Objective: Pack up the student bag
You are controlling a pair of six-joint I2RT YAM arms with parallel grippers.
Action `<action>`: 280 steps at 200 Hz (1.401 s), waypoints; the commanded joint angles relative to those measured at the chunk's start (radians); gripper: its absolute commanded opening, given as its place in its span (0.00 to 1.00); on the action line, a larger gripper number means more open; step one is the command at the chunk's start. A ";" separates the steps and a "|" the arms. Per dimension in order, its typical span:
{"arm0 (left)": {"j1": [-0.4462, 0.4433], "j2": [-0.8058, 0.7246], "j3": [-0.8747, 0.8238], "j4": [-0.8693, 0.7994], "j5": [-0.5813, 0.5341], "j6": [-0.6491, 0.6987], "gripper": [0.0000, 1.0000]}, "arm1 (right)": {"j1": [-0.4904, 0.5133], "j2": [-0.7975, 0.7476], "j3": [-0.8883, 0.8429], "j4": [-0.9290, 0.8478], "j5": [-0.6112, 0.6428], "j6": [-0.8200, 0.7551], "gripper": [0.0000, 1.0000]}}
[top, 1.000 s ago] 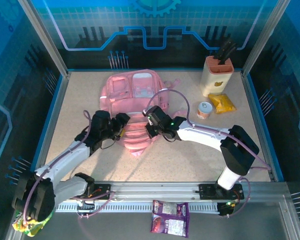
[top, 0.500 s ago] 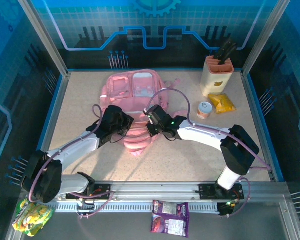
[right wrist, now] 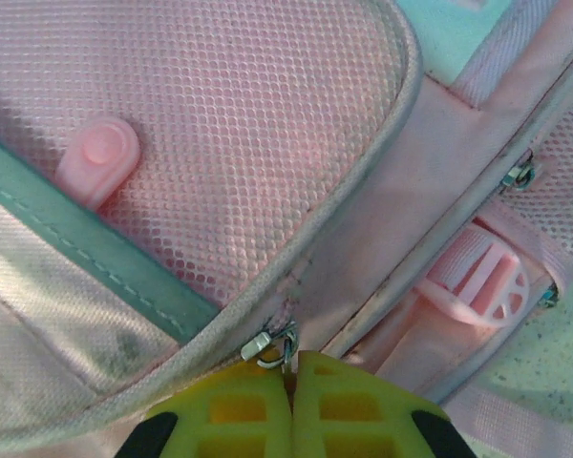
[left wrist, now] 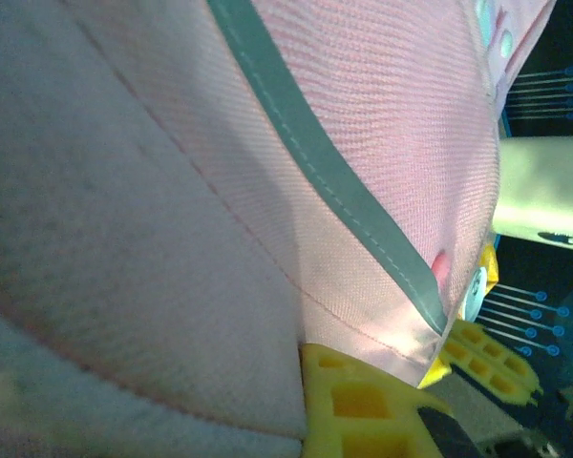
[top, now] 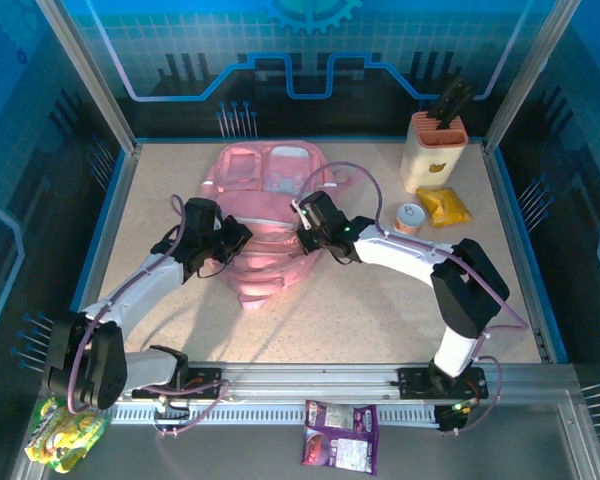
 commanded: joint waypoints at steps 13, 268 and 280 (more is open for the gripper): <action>0.020 0.002 0.048 -0.043 0.017 0.110 0.00 | -0.041 -0.019 0.035 0.029 0.024 -0.022 0.13; 0.237 0.202 -0.410 1.064 -0.452 0.949 0.99 | -0.699 -0.335 -0.818 0.973 -0.256 -0.201 1.00; 0.216 0.289 -0.429 1.187 -0.433 0.988 0.99 | -0.688 -0.238 -0.851 1.128 -0.294 -0.230 1.00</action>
